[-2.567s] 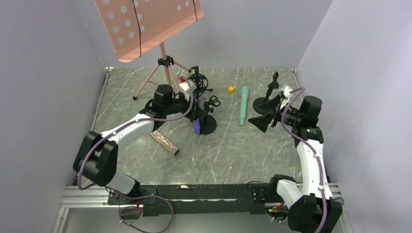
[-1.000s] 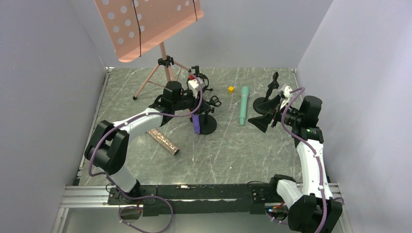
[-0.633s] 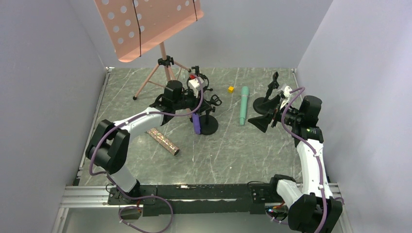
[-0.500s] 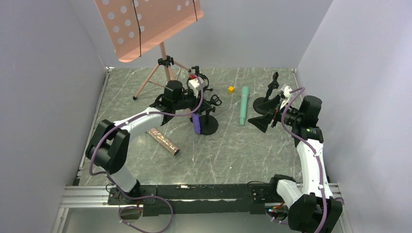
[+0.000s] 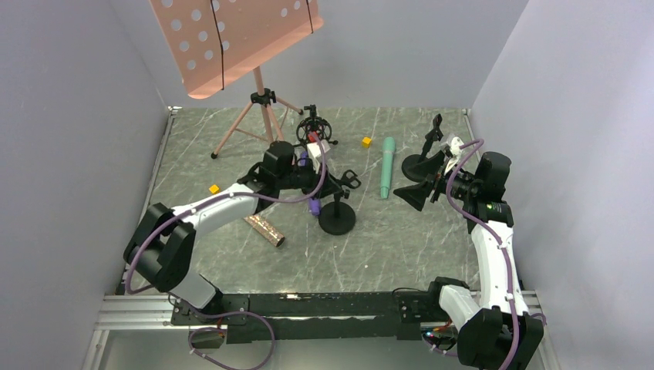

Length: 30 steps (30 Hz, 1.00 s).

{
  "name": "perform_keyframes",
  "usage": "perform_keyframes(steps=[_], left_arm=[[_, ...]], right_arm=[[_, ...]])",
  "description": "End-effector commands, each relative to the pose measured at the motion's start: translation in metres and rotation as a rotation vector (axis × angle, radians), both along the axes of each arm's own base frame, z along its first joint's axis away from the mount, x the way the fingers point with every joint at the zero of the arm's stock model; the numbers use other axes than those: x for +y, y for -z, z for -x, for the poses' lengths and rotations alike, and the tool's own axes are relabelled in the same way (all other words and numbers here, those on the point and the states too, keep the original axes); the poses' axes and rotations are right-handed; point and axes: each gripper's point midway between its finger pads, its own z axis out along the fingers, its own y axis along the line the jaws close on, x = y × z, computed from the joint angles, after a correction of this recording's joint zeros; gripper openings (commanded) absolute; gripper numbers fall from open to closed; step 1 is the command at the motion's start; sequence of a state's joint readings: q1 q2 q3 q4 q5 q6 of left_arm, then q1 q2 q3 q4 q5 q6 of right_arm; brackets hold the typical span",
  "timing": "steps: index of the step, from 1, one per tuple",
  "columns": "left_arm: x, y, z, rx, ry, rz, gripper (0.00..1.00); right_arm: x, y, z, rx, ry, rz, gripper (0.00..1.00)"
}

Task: Attach the microphones to the stand

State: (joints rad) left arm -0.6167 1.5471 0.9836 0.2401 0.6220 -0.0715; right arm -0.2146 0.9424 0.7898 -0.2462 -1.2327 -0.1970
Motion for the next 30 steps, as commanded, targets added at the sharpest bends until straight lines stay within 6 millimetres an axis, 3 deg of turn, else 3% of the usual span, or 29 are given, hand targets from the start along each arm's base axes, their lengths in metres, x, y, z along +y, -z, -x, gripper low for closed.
perform_keyframes(steps=[1, 6, 12, 13, 19, 23, 30], left_arm=[[-0.014, -0.032, 0.039, -0.057, 0.087, 0.08, 0.0], [-0.019, -0.017, 0.062, -0.071, 0.056, 0.031, 0.0], [-0.017, -0.002, 0.066, -0.069, 0.008, -0.018, 0.02], [-0.017, -0.003, 0.065, -0.067, -0.001, -0.023, 0.06], [-0.008, -0.011, 0.062, -0.041, -0.088, -0.021, 0.57], [-0.001, -0.022, 0.067, -0.037, -0.103, 0.008, 0.79], [0.033, -0.035, 0.078, -0.014, -0.228, 0.062, 0.93]], right_arm=[[0.001, -0.004, 0.002, -0.04, -0.025, 0.008, 1.0], [0.001, -0.003, 0.001, -0.036, -0.027, 0.007, 1.0], [0.001, -0.002, 0.001, -0.036, -0.027, 0.007, 1.0], [0.001, -0.002, 0.001, -0.033, -0.027, 0.006, 1.0], [0.001, -0.001, 0.001, -0.033, -0.025, 0.01, 1.0], [0.0, -0.001, 0.001, -0.033, -0.026, 0.011, 1.0], [0.0, -0.001, 0.001, -0.042, -0.021, 0.021, 1.0]])
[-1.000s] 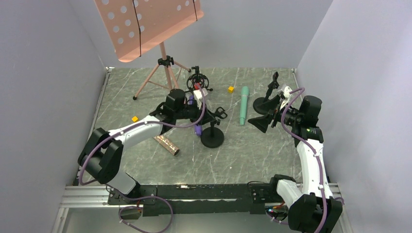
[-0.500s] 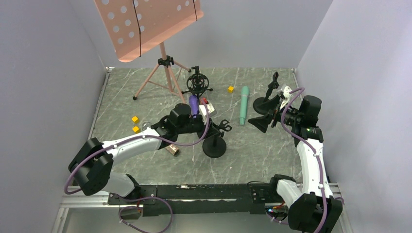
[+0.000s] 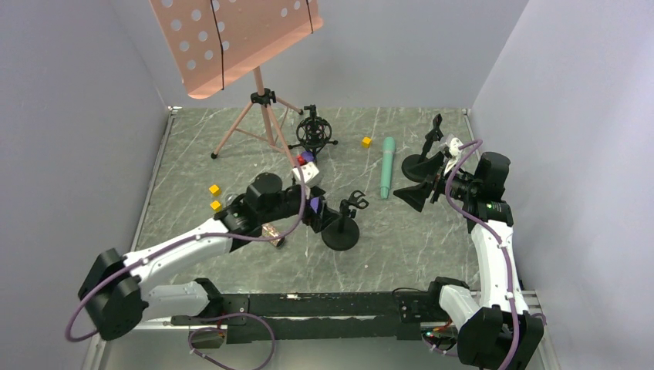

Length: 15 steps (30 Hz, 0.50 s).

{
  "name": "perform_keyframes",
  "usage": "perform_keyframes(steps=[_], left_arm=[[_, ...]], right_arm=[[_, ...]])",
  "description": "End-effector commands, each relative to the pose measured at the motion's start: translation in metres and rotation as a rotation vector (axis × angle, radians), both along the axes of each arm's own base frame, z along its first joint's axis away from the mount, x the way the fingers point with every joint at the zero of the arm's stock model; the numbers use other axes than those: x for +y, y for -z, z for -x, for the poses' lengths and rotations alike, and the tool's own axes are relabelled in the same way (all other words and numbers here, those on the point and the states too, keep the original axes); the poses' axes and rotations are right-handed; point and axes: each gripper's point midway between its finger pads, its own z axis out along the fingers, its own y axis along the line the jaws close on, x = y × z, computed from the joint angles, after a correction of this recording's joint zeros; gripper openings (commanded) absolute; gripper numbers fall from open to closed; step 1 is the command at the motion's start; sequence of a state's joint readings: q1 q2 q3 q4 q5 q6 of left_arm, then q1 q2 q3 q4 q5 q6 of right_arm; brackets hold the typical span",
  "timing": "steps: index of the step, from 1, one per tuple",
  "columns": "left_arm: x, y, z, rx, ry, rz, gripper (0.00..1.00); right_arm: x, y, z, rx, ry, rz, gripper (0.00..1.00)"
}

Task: Attach the microphones to the stand

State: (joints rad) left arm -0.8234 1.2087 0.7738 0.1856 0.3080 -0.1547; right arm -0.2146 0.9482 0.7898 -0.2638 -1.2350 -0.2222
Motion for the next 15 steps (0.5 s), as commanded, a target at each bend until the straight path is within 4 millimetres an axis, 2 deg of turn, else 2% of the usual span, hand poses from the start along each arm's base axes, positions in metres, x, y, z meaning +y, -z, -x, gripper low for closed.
perform_keyframes(steps=[1, 3, 9, 13, 15], left_arm=[[0.029, -0.011, 0.002, 0.031, -0.152, 0.065, 0.96], [0.046, -0.004, -0.001, 0.062, -0.243, 0.081, 0.99], [0.091, 0.022, -0.013, 0.245, -0.456, 0.133, 0.99], [0.103, 0.041, -0.029, 0.374, -0.588, 0.132, 0.99], [0.107, 0.057, -0.037, 0.457, -0.671, 0.065, 0.99]], right_arm=[[0.0, -0.004, 0.001, -0.044, -0.016, 0.015, 1.0], [0.0, -0.004, 0.001, -0.042, -0.016, 0.014, 1.0], [0.0, -0.004, 0.0, -0.042, -0.011, 0.015, 1.0], [-0.005, -0.002, -0.01, -0.011, 0.053, 0.005, 1.0], [-0.007, -0.001, -0.013, -0.002, 0.071, 0.006, 1.0]])
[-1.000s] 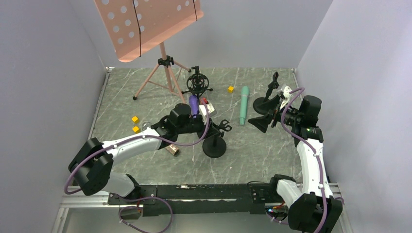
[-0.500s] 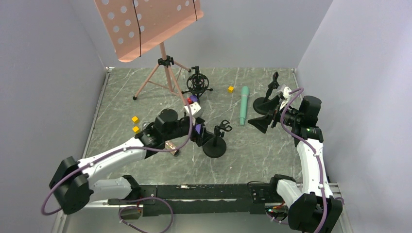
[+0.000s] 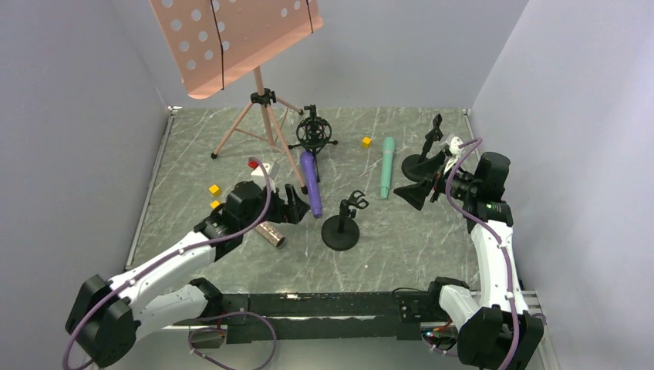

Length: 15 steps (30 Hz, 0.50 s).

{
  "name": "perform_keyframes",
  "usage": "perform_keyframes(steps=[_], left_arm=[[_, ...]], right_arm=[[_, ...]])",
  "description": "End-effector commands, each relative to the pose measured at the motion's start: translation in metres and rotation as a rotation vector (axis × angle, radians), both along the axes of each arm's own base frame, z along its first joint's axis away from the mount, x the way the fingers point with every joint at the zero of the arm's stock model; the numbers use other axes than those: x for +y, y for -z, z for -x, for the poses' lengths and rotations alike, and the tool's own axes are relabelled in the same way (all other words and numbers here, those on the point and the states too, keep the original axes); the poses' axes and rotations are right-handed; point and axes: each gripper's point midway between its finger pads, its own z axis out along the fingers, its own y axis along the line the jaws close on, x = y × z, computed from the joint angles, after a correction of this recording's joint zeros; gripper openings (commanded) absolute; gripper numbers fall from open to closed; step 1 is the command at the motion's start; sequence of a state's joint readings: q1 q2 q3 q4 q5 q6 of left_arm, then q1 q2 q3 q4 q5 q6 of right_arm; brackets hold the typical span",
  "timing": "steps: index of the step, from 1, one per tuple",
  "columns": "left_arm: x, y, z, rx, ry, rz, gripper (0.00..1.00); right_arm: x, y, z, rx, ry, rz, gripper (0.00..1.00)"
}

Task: Attach the microphones to the stand

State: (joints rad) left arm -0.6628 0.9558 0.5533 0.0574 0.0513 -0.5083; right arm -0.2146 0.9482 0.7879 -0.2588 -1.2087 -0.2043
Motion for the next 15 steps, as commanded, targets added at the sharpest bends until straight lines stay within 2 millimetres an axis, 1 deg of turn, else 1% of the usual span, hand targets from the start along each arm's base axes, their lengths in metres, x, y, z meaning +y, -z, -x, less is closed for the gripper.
perform_keyframes(steps=[1, 3, 4, 5, 11, 14, 15], left_arm=[[0.008, 0.022, -0.02, 0.23, -0.198, -0.032, 0.98], [0.007, 0.037, -0.029, 0.325, -0.251, -0.109, 0.96], [0.007, 0.044, -0.034, 0.358, -0.272, -0.142, 0.92], [0.005, 0.051, -0.038, 0.389, -0.285, -0.17, 0.85], [-0.015, 0.077, -0.069, 0.447, -0.329, -0.212, 0.78], [-0.026, 0.085, -0.081, 0.456, -0.319, -0.229, 0.7], [-0.03, 0.089, -0.084, 0.464, -0.313, -0.242, 0.69]], right_arm=[[-0.005, -0.002, -0.011, -0.011, 0.05, 0.003, 1.0], [-0.006, -0.002, -0.011, -0.006, 0.053, -0.001, 1.0], [-0.006, -0.001, -0.012, -0.007, 0.054, 0.0, 1.0], [-0.006, -0.001, -0.012, -0.009, 0.055, 0.001, 1.0], [-0.008, -0.002, -0.013, -0.006, 0.073, 0.002, 1.0], [-0.008, -0.002, -0.014, -0.005, 0.079, 0.001, 1.0], [-0.008, -0.002, -0.014, -0.004, 0.077, 0.0, 1.0]])
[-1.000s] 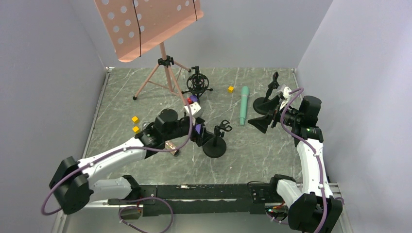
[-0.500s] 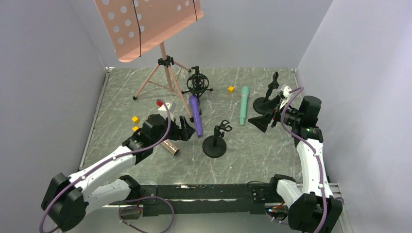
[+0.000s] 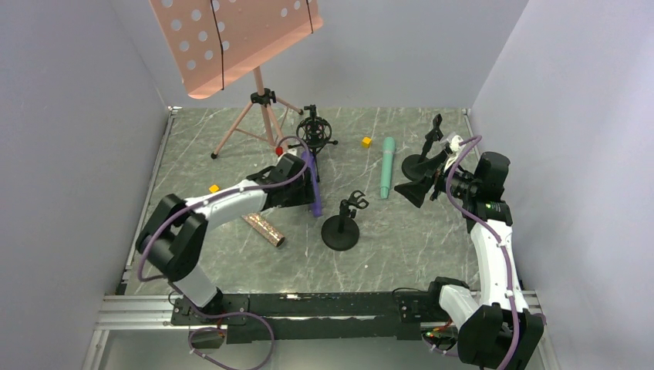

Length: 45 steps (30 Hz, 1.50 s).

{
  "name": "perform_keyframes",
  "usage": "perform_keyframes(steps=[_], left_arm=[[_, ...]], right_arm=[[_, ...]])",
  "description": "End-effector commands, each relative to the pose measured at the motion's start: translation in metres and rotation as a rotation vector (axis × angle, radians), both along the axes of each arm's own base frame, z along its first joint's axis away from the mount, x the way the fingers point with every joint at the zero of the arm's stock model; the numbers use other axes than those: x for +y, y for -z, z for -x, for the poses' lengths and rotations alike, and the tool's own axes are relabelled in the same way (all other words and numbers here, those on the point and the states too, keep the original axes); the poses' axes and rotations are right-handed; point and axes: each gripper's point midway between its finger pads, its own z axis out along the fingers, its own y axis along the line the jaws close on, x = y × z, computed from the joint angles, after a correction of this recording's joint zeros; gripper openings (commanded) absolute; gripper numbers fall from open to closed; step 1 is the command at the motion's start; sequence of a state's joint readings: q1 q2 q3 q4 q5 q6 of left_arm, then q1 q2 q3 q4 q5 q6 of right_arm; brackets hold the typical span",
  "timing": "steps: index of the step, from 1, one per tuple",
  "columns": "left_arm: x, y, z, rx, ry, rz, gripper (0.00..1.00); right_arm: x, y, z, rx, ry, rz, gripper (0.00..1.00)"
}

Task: Attach the microphones to the stand

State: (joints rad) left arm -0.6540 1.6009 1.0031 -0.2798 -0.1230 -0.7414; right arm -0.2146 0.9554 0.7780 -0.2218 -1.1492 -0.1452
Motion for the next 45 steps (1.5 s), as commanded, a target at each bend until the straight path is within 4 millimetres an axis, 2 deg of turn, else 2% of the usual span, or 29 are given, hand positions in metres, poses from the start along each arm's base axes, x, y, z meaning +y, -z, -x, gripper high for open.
perform_keyframes(steps=[1, 7, 10, 13, 14, 16, 24, 28, 32, 35, 38, 45], left_arm=[[-0.016, -0.003, -0.021, 0.001, -0.017, -0.015, 0.69], [-0.033, 0.017, -0.026, 0.032, 0.005, -0.091, 0.69], [-0.032, 0.033, -0.027, 0.069, -0.007, -0.151, 0.61], [-0.027, 0.044, -0.026, 0.089, -0.034, -0.21, 0.6], [-0.026, 0.046, -0.026, 0.091, -0.039, -0.221, 0.59], [-0.026, 0.05, -0.025, 0.094, -0.042, -0.239, 0.52], [-0.025, 0.066, -0.021, 0.131, -0.04, -0.291, 0.52], [-0.025, 0.069, -0.017, 0.135, -0.022, -0.295, 0.4], [-0.019, 0.058, -0.012, 0.111, -0.019, -0.287, 0.15], [-0.018, 0.038, -0.006, 0.049, -0.003, -0.254, 0.09], [-0.017, 0.015, 0.007, -0.009, 0.026, -0.206, 0.03], [-0.011, -0.026, 0.038, -0.105, 0.112, -0.048, 0.0]], right_arm=[[-0.002, -0.006, -0.004, -0.038, 0.012, 0.005, 1.0], [-0.003, -0.008, -0.004, -0.044, 0.017, 0.012, 1.0], [-0.003, -0.009, -0.004, -0.052, 0.018, 0.017, 1.0], [-0.002, -0.009, -0.003, -0.053, 0.016, 0.017, 1.0], [-0.002, -0.01, -0.003, -0.053, 0.014, 0.016, 1.0], [-0.002, -0.01, -0.003, -0.053, 0.014, 0.015, 1.0], [-0.002, -0.01, -0.002, -0.055, 0.012, 0.017, 1.0], [-0.002, -0.011, -0.001, -0.058, 0.011, 0.017, 1.0], [-0.002, -0.012, -0.001, -0.062, 0.009, 0.018, 1.0], [-0.001, -0.013, 0.0, -0.067, 0.008, 0.02, 1.0], [-0.001, -0.013, 0.001, -0.069, 0.004, 0.022, 1.0], [0.001, -0.014, 0.003, -0.073, -0.01, 0.017, 1.0]])
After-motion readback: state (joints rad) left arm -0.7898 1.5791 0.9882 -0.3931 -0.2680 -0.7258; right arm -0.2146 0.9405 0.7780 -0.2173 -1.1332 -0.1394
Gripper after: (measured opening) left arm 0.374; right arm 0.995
